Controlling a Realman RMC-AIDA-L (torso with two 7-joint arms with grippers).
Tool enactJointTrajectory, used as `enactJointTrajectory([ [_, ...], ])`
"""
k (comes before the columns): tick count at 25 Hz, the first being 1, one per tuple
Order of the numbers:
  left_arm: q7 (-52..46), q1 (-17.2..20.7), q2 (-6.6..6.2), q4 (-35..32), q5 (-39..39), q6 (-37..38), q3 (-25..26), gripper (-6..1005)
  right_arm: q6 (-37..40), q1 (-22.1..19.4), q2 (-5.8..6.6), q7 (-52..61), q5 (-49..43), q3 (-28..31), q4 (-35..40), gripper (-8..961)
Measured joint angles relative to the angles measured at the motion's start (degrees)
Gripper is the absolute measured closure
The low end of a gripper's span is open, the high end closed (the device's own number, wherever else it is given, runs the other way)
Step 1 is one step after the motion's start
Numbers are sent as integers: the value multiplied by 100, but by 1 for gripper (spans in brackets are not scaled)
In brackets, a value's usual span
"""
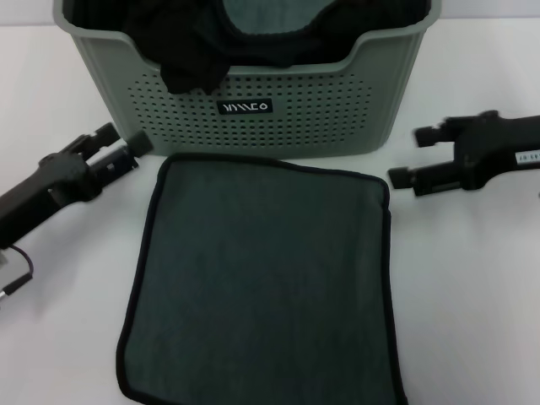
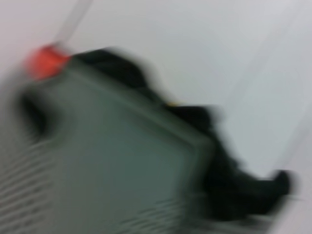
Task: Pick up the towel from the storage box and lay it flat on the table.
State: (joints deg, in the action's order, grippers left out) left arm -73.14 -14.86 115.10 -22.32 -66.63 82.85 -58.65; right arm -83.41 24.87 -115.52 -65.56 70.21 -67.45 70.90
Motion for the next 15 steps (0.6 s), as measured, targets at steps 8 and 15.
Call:
enactJointTrajectory([
  [8, 1114, -54, 9, -36, -689, 1831, -40, 140, -1294, -166, -21, -2176, 1353, -105, -206, 67],
  [15, 1719, -382, 59, -47, -1507, 2811, -58, 147, -1788, -337, -8, -3217, 2198, -402, -263, 67],
])
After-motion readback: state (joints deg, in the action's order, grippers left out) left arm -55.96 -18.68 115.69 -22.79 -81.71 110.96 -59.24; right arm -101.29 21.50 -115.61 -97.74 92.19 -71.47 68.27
